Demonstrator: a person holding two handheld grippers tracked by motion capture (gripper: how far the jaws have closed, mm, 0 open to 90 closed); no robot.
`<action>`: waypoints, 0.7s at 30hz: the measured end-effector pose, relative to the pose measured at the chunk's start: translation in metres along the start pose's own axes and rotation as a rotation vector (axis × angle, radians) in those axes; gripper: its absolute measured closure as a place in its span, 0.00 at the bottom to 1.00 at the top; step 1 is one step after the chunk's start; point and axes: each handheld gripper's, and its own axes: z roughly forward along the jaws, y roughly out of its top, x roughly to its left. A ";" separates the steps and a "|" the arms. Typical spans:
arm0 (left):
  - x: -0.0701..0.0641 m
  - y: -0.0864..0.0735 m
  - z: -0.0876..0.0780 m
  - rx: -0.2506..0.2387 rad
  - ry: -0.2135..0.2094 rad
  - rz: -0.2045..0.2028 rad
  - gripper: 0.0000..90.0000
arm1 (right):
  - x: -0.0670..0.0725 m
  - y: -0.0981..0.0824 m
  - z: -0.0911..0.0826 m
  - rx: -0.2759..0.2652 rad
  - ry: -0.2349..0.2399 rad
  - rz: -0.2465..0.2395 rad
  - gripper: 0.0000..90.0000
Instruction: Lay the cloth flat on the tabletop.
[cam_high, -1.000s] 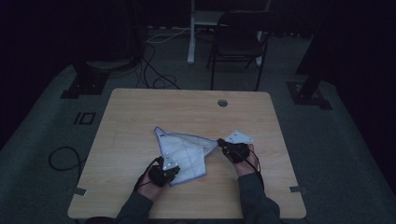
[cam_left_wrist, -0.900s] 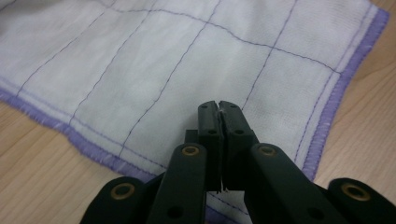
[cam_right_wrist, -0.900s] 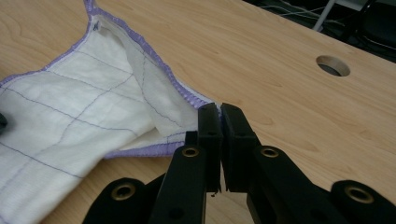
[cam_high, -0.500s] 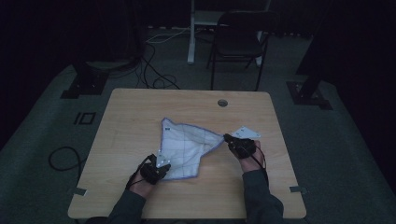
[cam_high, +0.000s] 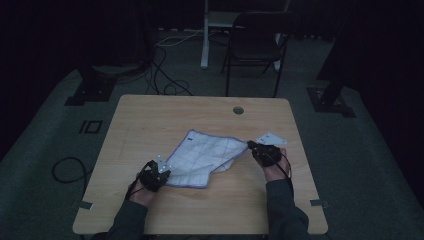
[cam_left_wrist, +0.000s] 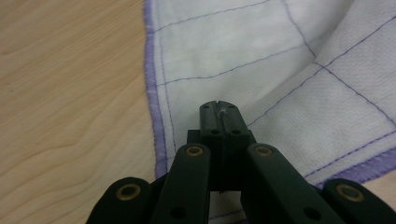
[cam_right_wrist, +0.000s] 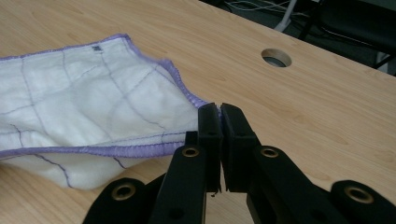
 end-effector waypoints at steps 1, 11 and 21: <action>0.001 0.000 0.001 0.000 0.005 -0.005 1.00 | -0.002 0.000 0.000 0.001 -0.002 0.000 0.98; 0.013 0.000 0.002 0.018 0.045 -0.026 1.00 | -0.016 -0.005 0.005 0.036 -0.026 0.025 0.98; 0.013 -0.001 0.003 0.008 0.054 -0.032 1.00 | 0.004 -0.007 0.003 0.035 0.003 0.005 0.76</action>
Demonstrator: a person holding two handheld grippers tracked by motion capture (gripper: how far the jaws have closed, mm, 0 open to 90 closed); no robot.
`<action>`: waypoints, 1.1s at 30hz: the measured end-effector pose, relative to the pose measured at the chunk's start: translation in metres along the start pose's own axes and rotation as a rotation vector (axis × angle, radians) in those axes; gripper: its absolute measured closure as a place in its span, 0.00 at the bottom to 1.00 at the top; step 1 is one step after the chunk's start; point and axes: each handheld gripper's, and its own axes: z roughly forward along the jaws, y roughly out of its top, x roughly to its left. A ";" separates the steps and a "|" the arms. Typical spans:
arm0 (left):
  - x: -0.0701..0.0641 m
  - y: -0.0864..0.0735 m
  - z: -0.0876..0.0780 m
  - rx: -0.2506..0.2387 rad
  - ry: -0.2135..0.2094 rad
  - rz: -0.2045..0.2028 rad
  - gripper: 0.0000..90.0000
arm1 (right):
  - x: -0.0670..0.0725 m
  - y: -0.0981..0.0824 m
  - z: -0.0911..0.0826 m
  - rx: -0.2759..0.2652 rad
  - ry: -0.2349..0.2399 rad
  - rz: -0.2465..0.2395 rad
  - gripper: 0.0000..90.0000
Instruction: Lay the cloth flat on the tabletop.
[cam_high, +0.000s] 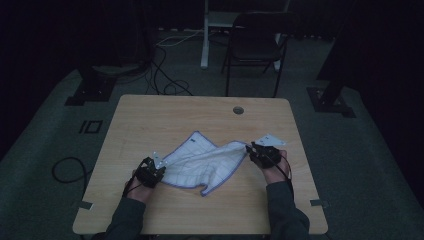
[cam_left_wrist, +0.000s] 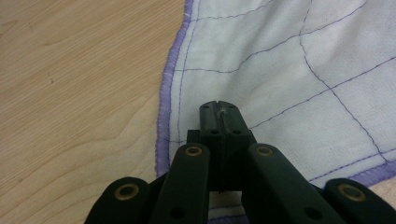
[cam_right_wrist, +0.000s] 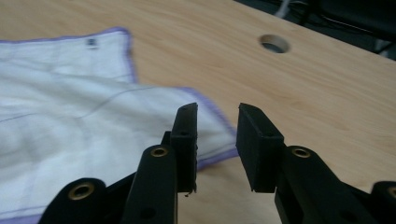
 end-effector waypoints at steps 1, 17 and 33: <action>0.000 0.000 0.000 0.001 0.000 0.001 1.00 | 0.005 -0.002 0.000 -0.001 0.016 -0.003 0.76; 0.003 -0.004 0.001 -0.028 -0.021 -0.040 1.00 | 0.091 -0.036 0.042 0.131 0.205 -0.073 0.53; 0.000 0.000 -0.008 -0.086 -0.111 -0.081 0.85 | 0.067 -0.050 0.016 0.202 0.244 -0.098 0.49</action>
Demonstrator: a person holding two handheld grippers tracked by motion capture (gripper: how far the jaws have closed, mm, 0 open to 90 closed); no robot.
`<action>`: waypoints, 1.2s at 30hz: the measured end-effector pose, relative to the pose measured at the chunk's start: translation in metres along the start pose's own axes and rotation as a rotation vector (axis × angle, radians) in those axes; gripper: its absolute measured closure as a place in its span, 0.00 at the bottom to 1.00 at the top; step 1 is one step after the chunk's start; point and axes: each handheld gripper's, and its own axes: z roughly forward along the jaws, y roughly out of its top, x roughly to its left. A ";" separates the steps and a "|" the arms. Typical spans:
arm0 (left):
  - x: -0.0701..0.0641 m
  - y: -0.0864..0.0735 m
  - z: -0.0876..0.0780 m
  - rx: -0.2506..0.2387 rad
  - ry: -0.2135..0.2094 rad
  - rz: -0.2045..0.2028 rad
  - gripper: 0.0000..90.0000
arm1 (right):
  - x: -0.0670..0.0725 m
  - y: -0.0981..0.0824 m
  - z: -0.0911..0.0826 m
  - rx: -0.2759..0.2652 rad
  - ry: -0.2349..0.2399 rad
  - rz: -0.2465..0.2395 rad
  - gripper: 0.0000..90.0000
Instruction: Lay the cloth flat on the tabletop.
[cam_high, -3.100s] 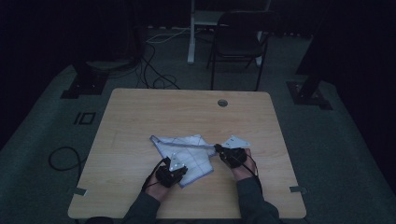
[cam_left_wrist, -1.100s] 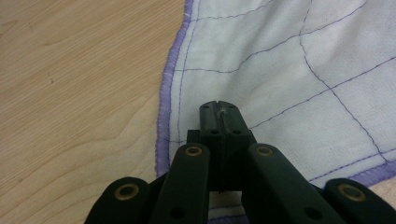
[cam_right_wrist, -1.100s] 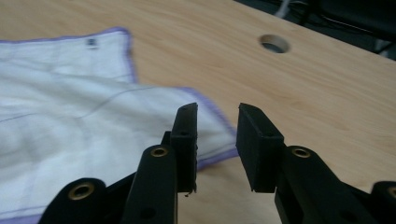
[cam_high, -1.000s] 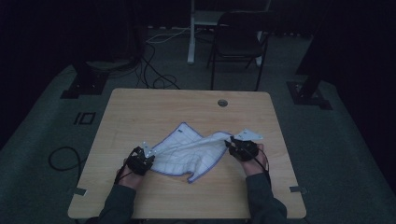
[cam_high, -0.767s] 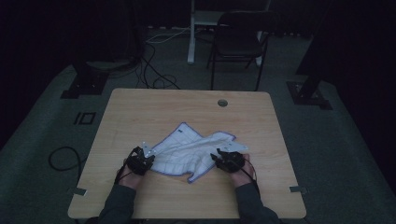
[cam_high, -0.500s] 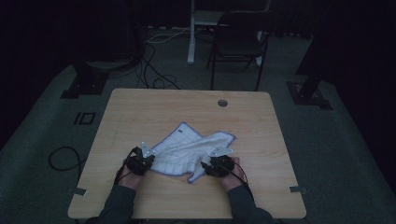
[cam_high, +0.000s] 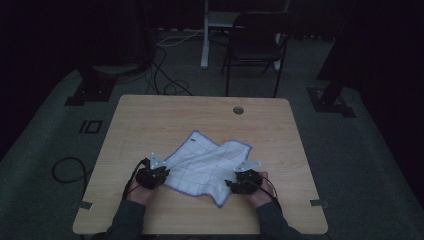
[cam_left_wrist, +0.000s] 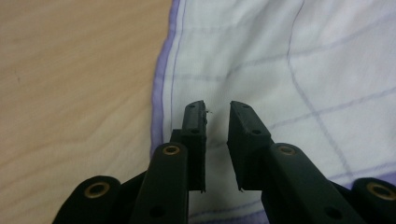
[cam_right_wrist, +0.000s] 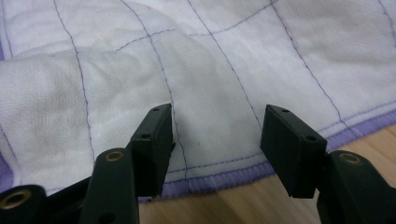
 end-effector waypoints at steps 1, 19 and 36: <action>-0.001 0.003 -0.001 -0.009 0.003 0.001 0.85 | -0.001 -0.002 -0.002 0.000 0.003 -0.002 0.49; 0.005 0.069 0.073 0.026 -0.029 0.094 0.90 | -0.009 -0.013 -0.010 -0.011 0.005 0.009 0.49; 0.014 0.049 0.062 0.020 0.017 0.039 0.97 | -0.026 -0.021 -0.018 -0.003 -0.054 0.046 0.47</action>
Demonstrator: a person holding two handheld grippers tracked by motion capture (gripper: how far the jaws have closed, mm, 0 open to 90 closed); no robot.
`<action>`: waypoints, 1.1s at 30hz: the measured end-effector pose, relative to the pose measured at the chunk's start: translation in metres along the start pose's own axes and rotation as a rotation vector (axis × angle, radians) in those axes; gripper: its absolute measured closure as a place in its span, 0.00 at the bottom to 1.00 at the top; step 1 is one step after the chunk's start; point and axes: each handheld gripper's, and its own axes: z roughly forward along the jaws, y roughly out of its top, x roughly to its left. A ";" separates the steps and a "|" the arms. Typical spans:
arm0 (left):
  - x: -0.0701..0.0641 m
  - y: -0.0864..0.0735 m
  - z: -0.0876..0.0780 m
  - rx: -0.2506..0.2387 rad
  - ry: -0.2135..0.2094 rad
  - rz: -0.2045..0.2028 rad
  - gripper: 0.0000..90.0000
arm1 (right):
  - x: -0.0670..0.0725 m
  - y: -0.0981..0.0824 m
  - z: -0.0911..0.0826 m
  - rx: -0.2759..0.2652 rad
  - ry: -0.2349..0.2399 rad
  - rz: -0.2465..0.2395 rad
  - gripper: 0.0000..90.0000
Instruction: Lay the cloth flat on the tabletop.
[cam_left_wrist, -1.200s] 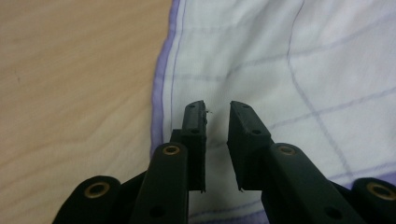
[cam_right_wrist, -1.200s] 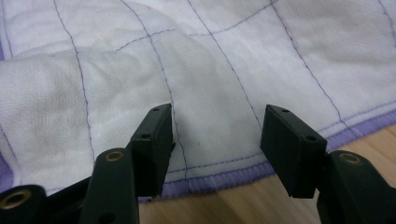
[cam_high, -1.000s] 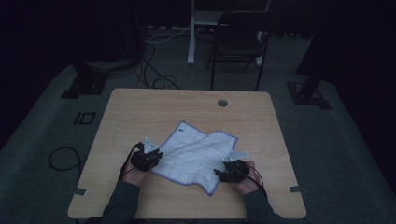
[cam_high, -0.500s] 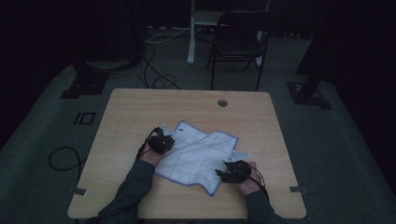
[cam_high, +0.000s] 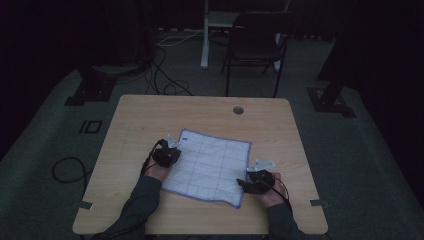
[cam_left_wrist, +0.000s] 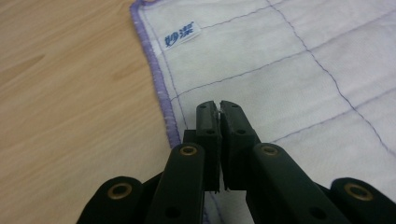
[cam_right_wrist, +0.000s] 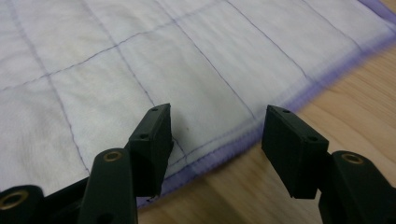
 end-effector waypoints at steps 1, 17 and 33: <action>0.000 -0.003 -0.002 -0.002 -0.001 -0.004 0.97 | -0.002 0.000 0.000 -0.001 -0.005 0.009 0.47; -0.012 -0.027 -0.021 -0.045 0.026 -0.015 0.92 | -0.012 0.000 0.002 -0.009 -0.014 0.050 0.48; -0.009 -0.030 -0.018 -0.077 0.064 -0.037 0.81 | -0.010 -0.002 0.003 -0.026 -0.011 0.060 0.48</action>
